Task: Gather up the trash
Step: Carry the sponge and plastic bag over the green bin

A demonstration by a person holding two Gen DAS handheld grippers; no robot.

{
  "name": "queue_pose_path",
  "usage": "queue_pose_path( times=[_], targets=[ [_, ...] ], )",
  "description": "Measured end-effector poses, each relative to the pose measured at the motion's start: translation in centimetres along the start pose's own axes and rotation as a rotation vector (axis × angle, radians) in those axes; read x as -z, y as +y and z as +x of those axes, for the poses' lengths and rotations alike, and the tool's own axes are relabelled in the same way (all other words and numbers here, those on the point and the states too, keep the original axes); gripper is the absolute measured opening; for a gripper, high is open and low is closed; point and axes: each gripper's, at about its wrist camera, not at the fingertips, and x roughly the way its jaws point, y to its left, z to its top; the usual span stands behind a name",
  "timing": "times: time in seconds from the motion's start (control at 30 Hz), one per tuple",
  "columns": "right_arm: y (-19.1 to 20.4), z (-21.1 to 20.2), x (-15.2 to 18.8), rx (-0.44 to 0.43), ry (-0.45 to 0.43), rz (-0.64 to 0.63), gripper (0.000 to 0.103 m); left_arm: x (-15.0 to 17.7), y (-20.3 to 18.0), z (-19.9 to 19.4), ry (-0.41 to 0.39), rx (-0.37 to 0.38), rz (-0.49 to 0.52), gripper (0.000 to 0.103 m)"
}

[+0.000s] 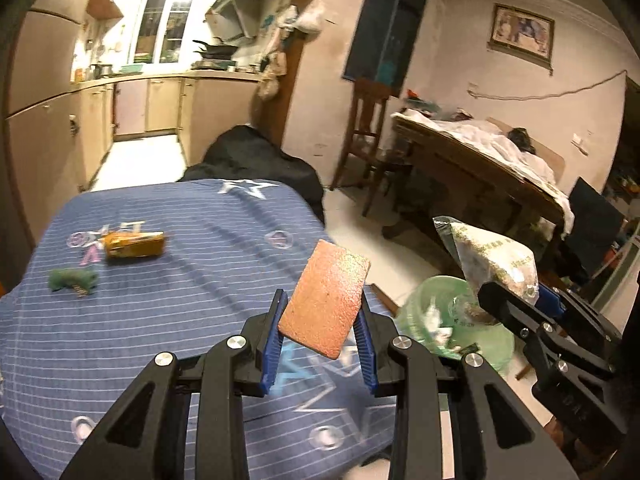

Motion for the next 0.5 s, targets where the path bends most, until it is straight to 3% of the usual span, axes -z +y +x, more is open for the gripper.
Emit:
queue_pose_path(
  times=[0.5],
  targets=[
    [-10.2, -2.7, 1.8, 0.168, 0.038, 0.081, 0.037, -1.2, -11.6, 5.8, 0.053, 0.113, 0.123, 0.034]
  ],
)
